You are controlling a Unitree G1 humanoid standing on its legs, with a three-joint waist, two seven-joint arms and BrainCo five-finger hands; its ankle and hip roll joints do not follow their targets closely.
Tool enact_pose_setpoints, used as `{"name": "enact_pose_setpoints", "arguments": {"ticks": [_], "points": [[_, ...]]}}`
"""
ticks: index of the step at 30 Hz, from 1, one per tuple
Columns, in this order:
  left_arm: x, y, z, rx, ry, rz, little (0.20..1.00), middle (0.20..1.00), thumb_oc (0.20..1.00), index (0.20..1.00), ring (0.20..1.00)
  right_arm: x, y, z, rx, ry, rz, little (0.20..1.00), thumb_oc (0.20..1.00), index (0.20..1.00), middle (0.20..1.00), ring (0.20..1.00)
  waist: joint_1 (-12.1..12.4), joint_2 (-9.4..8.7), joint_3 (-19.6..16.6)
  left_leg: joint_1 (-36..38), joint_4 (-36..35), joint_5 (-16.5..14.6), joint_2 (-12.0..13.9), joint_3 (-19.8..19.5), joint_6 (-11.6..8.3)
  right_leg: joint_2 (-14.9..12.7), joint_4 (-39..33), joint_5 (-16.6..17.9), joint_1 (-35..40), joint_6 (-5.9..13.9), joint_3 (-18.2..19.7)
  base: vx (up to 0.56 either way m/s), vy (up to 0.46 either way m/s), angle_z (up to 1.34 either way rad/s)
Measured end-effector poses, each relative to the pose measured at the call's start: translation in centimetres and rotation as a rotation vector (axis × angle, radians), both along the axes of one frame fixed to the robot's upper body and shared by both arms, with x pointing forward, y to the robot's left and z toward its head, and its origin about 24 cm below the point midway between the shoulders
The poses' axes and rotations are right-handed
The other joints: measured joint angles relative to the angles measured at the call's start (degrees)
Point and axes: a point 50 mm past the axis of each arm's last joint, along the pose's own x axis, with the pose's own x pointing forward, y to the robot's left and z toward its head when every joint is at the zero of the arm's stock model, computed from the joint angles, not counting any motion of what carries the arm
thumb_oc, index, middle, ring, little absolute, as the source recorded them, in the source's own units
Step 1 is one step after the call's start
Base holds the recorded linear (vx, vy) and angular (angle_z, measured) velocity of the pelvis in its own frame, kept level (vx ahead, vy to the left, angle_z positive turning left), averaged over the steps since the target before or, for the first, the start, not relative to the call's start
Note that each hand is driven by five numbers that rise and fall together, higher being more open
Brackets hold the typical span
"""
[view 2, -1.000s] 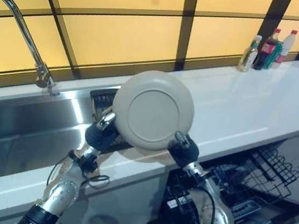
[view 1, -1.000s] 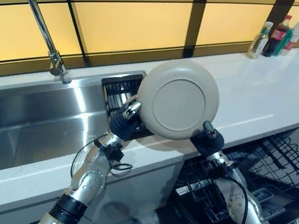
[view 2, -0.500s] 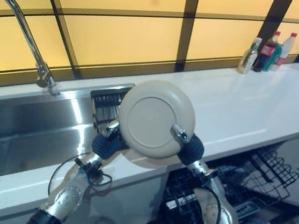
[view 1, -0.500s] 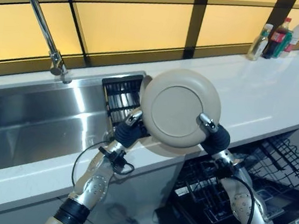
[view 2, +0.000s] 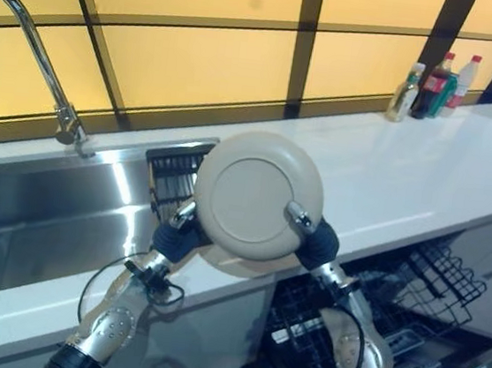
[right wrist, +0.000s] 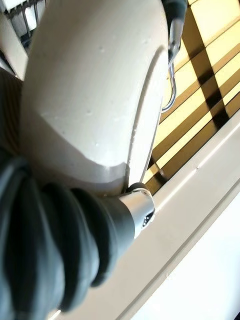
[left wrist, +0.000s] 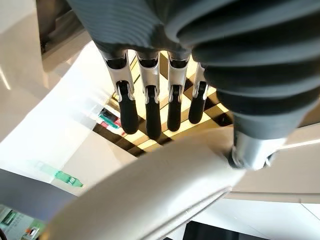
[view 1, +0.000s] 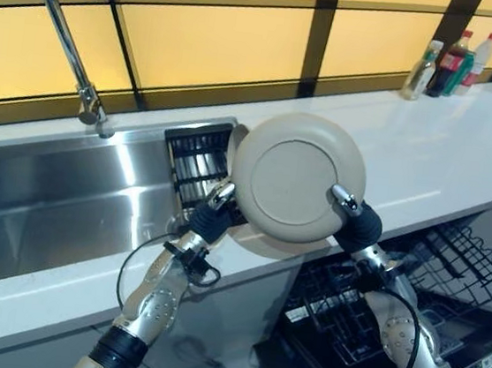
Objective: Pick up plates and place into dishwasher.
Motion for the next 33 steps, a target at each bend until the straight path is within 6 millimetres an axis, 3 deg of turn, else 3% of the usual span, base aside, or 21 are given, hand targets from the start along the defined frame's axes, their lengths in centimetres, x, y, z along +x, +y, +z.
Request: {"name": "enact_pose_setpoints", "arguments": {"ticks": [5,10,15,19,23,33], "points": [[0.7,-0.4,2.0,-0.002,-0.039,0.012,1.000,1.000,1.000,1.000,1.000,0.2,-1.6,-0.1,0.090,0.020,-0.221,0.200,0.200,0.200,0.200,0.200,-2.0,0.16,0.0,0.1,0.0,0.1,0.0,1.5,-0.21,0.0,0.5,0.2,-0.8,0.24,1.5,-0.04,0.009,-0.14],[1.7,-1.3,4.7,-0.025,-0.108,-0.008,1.000,1.000,1.000,1.000,1.000,0.3,-3.4,-1.8,0.019,0.104,-0.442,0.200,0.200,0.200,0.200,0.200,-4.7,0.67,0.1,0.7,0.0,0.0,-0.2,3.0,-0.02,0.0,0.6,0.4,-1.0,0.60,3.0,-0.02,0.003,-0.15],[0.8,-4.4,5.8,-0.071,-0.137,-0.136,1.000,1.000,1.000,1.000,1.000,0.4,-4.5,-3.1,-0.041,0.172,-0.566,0.200,0.200,0.200,0.200,0.200,-5.9,1.96,0.4,1.1,0.0,-0.7,-0.2,4.4,0.22,0.1,0.6,0.5,-1.4,0.69,4.4,-0.02,-0.015,-0.15],[-0.2,-6.3,5.6,-0.070,-0.132,-0.233,1.000,1.000,1.000,1.000,1.000,0.4,-5.5,-4.4,-0.030,0.259,-0.682,0.200,0.200,0.200,0.200,0.200,-6.6,2.31,0.6,1.0,0.0,-0.8,-0.1,4.8,0.17,0.2,0.8,0.5,-1.8,0.72,4.9,-0.01,-0.015,-0.04],[-0.3,-6.1,5.4,-0.060,-0.129,-0.234,1.000,1.000,1.000,1.000,1.000,0.1,-7.0,-6.3,-0.039,0.391,-0.842,0.200,0.200,0.200,0.200,0.200,-7.3,2.40,0.6,1.1,-0.1,-0.9,-0.2,5.0,0.21,0.1,0.8,0.5,-1.8,0.73,5.1,0.01,-0.012,-0.02],[-1.8,-5.8,3.3,-0.104,-0.051,-0.321,1.000,1.000,1.000,1.000,1.000,1.5,-8.7,-6.2,-0.210,0.390,-1.004,0.200,0.200,0.200,0.200,0.200,-5.6,2.06,1.0,1.0,0.0,-0.9,-0.2,5.1,0.25,0.1,1.2,0.6,-1.9,0.81,5.1,0.00,-0.028,0.00]]}}
